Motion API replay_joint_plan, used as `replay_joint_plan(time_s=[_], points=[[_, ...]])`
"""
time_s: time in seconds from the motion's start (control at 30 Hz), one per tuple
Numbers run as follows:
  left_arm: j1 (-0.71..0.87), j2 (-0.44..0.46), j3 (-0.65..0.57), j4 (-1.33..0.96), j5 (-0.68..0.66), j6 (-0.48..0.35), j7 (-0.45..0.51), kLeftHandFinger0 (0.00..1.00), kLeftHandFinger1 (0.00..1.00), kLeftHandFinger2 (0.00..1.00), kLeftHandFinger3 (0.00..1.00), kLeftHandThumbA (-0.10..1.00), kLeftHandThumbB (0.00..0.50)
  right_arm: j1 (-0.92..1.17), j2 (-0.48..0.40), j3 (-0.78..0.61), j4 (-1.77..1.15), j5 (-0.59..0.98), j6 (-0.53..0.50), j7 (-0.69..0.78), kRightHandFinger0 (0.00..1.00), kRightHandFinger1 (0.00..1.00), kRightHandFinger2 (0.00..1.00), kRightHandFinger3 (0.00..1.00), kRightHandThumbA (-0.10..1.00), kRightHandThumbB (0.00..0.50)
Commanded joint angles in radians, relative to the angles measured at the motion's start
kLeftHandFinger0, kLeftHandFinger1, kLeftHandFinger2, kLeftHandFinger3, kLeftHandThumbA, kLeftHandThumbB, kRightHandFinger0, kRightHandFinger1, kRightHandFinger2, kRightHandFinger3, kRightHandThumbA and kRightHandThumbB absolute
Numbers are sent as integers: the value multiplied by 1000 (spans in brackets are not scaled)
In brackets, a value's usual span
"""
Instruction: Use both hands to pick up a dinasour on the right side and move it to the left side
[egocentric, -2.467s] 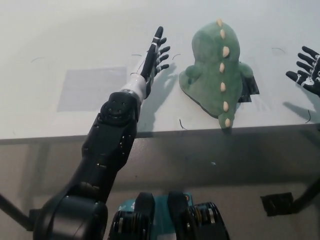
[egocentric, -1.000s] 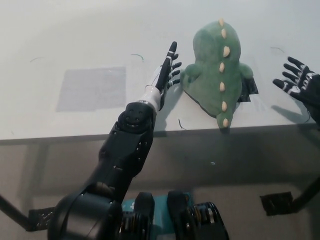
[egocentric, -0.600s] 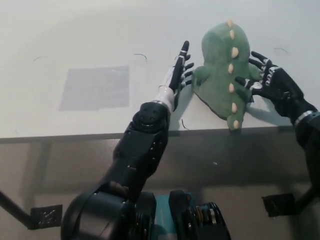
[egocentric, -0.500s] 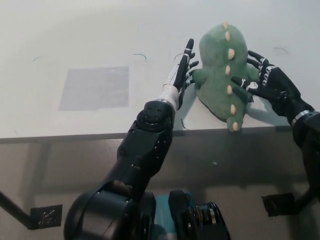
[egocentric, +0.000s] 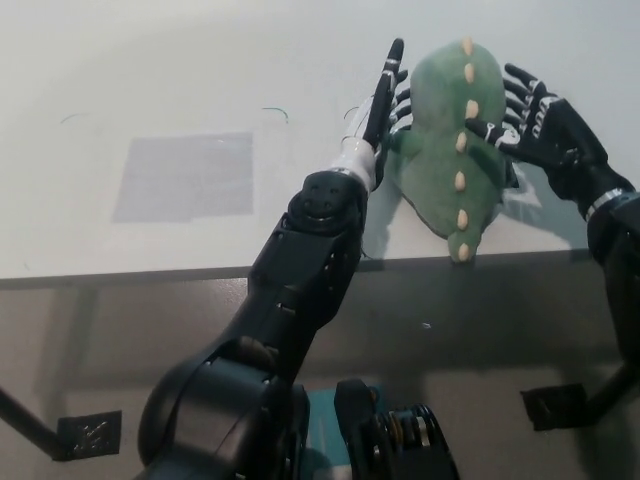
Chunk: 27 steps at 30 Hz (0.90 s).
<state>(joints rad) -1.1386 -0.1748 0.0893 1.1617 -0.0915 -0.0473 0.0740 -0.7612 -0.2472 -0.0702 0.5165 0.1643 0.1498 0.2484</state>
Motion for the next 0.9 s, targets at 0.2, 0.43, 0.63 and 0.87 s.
replay_joint_plan(time_s=[0.2, 0.43, 0.63, 0.87], points=[[-83, -6, -14, 8, -1, 18, -32, 1000, 1000, 1000, 1000, 1000, 453, -82, 9, 8, -20, -23, 3, -28, 1000, 1000, 1000, 1000, 1000, 229], [-71, 3, -26, 19, 8, 31, -19, 1000, 1000, 1000, 1000, 1000, 450, -83, 16, 0, 15, -15, -22, -24, 1000, 1000, 1000, 1000, 1000, 291], [-76, 7, -31, 14, 4, 34, -26, 1000, 1000, 1000, 1000, 1000, 437, -84, 14, -6, 22, -8, -21, -18, 1000, 1000, 1000, 1000, 1000, 279], [-70, 8, -40, 22, 7, 52, -27, 1000, 1000, 1000, 1000, 1000, 408, -79, 18, 17, 45, -39, -31, -29, 1000, 1000, 1000, 1000, 1000, 239]])
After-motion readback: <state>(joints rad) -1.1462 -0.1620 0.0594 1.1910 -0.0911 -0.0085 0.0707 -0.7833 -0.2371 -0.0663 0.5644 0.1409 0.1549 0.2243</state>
